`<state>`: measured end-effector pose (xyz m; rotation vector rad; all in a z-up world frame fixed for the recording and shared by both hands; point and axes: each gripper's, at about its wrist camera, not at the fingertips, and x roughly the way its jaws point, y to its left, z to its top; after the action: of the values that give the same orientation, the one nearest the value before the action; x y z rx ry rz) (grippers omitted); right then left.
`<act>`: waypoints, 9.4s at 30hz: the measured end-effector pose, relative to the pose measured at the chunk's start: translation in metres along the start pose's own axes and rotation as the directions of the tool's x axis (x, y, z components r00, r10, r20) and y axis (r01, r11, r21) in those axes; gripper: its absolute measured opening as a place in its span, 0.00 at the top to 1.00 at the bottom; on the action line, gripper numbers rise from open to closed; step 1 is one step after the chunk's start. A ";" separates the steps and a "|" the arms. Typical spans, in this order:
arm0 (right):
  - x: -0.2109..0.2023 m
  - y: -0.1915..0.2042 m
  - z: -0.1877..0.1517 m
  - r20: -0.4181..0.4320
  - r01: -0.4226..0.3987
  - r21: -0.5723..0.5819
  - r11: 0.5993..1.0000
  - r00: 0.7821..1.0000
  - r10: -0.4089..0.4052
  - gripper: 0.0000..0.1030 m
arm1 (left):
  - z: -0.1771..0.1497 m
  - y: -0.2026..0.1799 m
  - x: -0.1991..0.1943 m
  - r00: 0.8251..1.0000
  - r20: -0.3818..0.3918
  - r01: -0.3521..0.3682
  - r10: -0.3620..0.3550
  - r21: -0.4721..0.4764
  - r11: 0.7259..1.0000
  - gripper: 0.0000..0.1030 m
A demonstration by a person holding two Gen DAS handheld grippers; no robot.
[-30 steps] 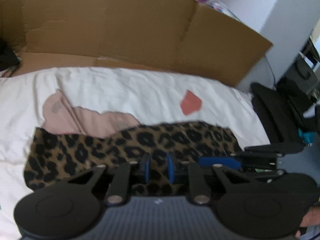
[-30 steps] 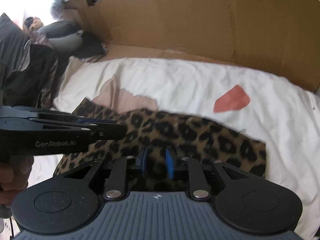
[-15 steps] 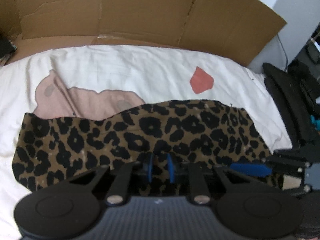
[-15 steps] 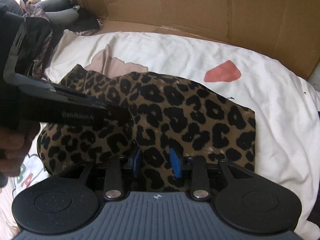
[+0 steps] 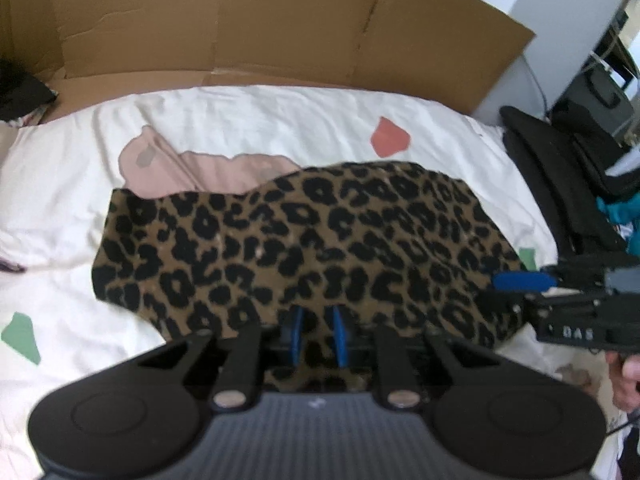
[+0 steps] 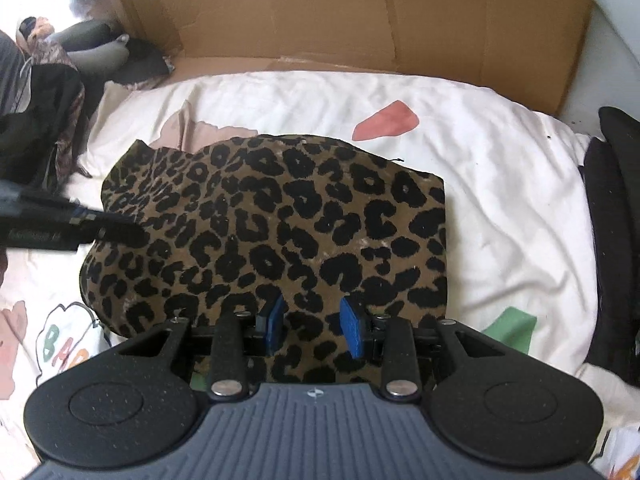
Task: Fold clothes
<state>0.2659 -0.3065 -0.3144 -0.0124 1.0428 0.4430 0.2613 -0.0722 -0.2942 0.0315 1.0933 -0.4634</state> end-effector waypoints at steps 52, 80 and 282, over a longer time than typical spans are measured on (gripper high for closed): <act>-0.025 -0.065 -0.059 -0.043 0.020 0.354 0.935 0.999 -0.005 0.69 | -0.069 0.084 -0.035 0.992 -0.053 -0.128 0.117 -0.339 0.932 0.73; 0.012 -0.114 -0.092 0.125 -0.285 0.737 0.612 0.949 0.291 0.69 | -0.080 0.081 -0.009 0.998 -0.069 -0.024 -0.005 -0.411 0.911 0.60; 0.016 -0.131 -0.045 0.181 -0.287 0.717 0.636 0.957 0.229 0.57 | 0.106 -0.005 0.148 0.895 -0.242 0.358 -0.375 -0.111 0.927 0.31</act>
<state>0.2829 -0.4301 -0.3770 0.9001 1.0931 0.2436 0.4048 -0.1545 -0.3702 -0.1790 1.3795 -0.7804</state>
